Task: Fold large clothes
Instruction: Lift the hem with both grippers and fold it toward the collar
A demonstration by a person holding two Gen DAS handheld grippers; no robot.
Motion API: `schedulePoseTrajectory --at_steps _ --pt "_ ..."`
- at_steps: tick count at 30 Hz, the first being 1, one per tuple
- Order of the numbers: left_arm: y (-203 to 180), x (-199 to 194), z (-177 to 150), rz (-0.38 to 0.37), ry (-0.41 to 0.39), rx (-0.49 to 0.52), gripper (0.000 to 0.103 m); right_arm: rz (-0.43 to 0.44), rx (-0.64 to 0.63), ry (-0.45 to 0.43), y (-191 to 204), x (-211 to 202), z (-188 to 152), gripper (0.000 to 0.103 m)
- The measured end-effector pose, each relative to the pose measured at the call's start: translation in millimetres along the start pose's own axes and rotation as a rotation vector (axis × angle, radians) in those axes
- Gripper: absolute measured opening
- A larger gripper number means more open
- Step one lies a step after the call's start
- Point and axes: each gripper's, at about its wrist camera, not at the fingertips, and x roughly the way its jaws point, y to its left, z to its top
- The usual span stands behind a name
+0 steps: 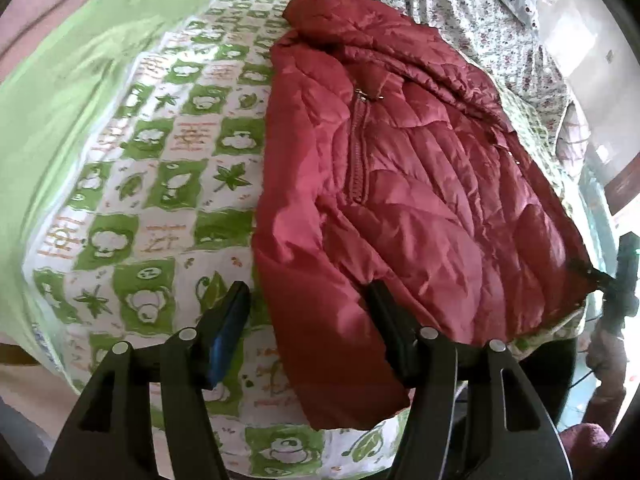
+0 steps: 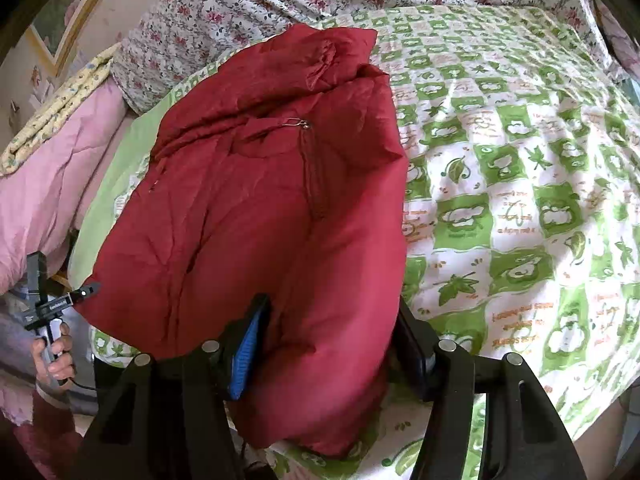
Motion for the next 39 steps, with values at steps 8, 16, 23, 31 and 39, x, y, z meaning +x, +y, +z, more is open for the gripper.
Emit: schedulePoseTrajectory --at_steps 8,16,23,31,39 --pt "-8 -6 -3 -0.049 -0.017 0.048 0.044 0.054 0.007 0.019 -4 -1 -5 0.059" --pt "-22 -31 2 -0.118 -0.11 0.08 0.018 0.16 0.026 -0.022 -2 -12 -5 0.035" --pt "-21 -58 18 -0.167 -0.234 0.039 0.016 0.277 0.071 -0.129 -6 -30 7 0.028" --pt "-29 -78 51 -0.19 -0.352 0.024 0.016 0.32 0.057 -0.247 4 -52 35 0.026" --pt "-42 -91 103 -0.155 -0.434 0.063 0.016 0.324 0.028 -0.344 11 -63 88 0.026"
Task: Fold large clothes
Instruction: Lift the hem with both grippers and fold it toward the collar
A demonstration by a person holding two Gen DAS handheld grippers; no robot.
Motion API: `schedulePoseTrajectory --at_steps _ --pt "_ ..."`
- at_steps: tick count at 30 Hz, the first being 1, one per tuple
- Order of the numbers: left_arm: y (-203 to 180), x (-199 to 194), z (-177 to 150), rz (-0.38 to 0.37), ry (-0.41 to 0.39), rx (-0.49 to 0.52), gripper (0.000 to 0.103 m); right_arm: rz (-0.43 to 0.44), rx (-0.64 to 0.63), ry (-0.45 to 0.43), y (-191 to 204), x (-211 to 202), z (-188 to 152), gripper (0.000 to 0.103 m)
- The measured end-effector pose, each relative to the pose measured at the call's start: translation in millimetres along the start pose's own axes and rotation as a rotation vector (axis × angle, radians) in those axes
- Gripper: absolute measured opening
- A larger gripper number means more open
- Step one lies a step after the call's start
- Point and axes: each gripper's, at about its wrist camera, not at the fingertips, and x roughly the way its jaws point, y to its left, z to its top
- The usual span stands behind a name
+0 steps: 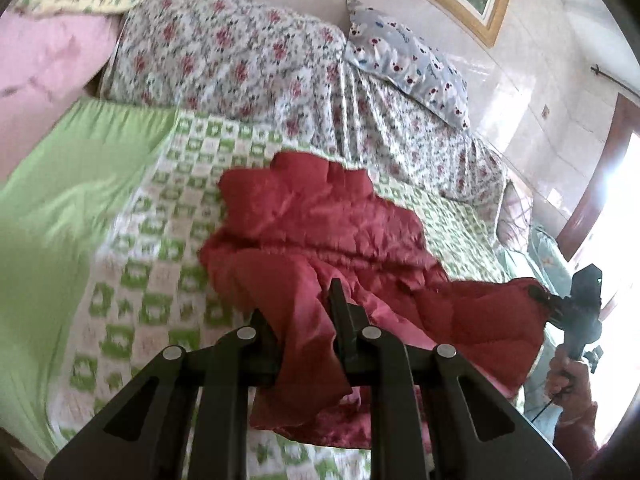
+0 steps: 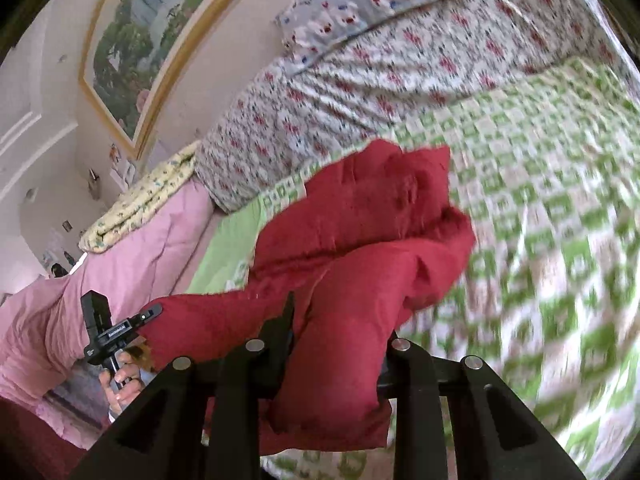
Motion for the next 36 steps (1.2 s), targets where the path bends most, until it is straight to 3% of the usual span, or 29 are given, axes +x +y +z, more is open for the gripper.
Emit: schedulePoseTrajectory --at_steps 14,23,36 --pt "8 68 91 0.049 -0.024 -0.053 0.016 -0.045 0.024 -0.072 -13 67 103 0.026" --pt "35 148 145 0.092 0.027 -0.127 0.016 -0.091 0.117 -0.067 -55 137 159 0.027" --pt "82 273 169 0.17 0.14 -0.204 0.018 -0.187 0.312 -0.02 -143 241 179 0.029"
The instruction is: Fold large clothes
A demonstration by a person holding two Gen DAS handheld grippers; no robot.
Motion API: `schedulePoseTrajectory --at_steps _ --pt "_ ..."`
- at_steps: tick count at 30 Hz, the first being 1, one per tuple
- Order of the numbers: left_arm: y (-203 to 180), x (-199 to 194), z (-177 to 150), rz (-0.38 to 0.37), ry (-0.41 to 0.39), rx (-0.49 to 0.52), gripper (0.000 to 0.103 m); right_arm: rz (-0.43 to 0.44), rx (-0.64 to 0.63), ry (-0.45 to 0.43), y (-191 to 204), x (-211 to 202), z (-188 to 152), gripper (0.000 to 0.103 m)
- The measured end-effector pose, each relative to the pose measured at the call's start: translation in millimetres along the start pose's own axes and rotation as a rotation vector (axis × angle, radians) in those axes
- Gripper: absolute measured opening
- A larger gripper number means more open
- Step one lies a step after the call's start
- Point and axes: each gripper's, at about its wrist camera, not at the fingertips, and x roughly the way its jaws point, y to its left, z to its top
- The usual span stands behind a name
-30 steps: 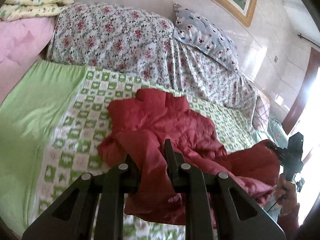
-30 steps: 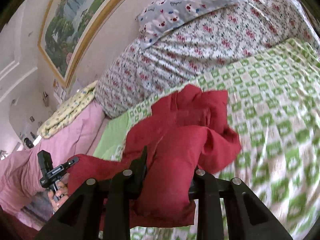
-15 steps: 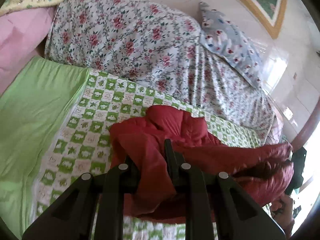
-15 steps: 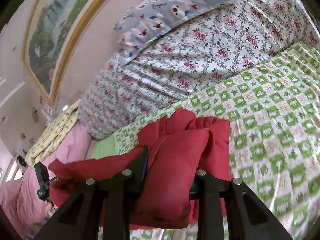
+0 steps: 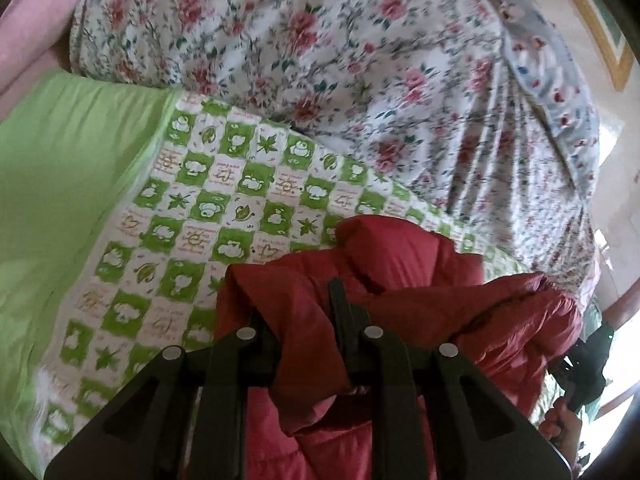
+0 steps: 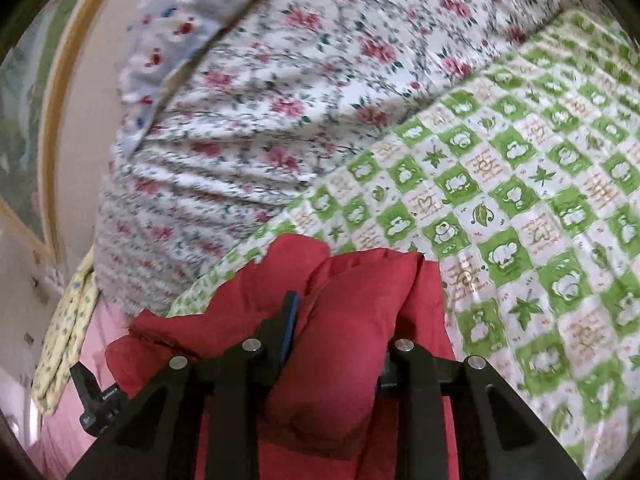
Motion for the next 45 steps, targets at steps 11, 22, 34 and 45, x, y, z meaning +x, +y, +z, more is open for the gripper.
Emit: schedulePoseTrajectory --at_steps 11,22,34,45 --pt "16 58 4 -0.006 0.056 -0.045 0.022 -0.04 0.074 -0.026 -23 45 5 0.032" --pt "25 0 7 -0.036 -0.028 -0.043 0.052 -0.091 0.075 -0.051 -27 60 9 0.032" --pt "-80 -43 -61 -0.153 0.052 0.269 0.052 -0.14 0.038 -0.055 -17 63 11 0.037" --pt "-99 30 -78 0.105 0.059 0.339 0.052 -0.045 -0.067 -0.143 22 -14 3 0.068"
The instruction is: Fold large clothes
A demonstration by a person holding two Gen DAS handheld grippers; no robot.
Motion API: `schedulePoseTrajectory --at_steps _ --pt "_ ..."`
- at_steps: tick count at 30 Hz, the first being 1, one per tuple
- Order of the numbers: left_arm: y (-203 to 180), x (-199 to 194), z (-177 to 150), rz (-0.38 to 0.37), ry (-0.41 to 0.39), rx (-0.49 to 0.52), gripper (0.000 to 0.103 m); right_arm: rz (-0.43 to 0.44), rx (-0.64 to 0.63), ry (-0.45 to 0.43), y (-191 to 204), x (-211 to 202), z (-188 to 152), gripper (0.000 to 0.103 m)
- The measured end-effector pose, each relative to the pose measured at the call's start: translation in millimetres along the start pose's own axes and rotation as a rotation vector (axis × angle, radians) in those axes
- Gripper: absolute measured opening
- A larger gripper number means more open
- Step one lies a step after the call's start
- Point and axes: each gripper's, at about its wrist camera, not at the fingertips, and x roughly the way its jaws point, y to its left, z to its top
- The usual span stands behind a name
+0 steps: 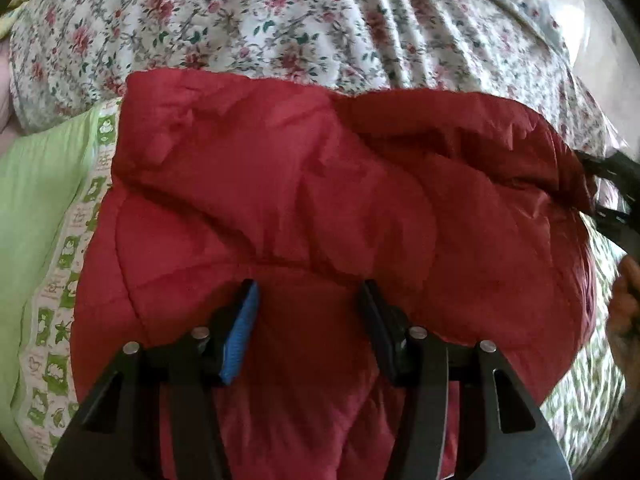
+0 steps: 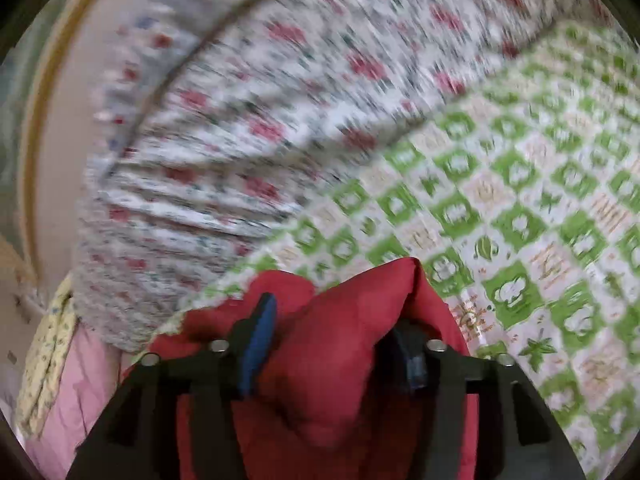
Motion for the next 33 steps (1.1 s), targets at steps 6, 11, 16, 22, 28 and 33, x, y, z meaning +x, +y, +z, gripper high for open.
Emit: schedulePoseTrajectory --at_steps 6,11,16,22,28,33 --pt "-6 7 4 0.042 -0.011 0.017 0.052 0.026 -0.296 0.072 61 -12 -42 0.077" --pt "-5 -1 1 0.031 0.007 0.017 0.052 -0.079 -0.54 0.268 95 50 -81 0.075" --pt "21 -19 5 0.009 -0.041 -0.037 0.047 -0.173 -0.489 0.283 68 85 -70 0.075" --pt "51 12 11 0.081 0.005 -0.085 0.043 -0.173 -0.409 0.304 50 105 -58 0.075" --pt "61 42 22 0.104 0.038 -0.115 0.043 -0.162 -0.372 0.307 44 124 -54 0.076" --pt "59 49 25 0.119 0.053 -0.1 0.043 -0.174 -0.371 0.304 46 129 -54 0.077"
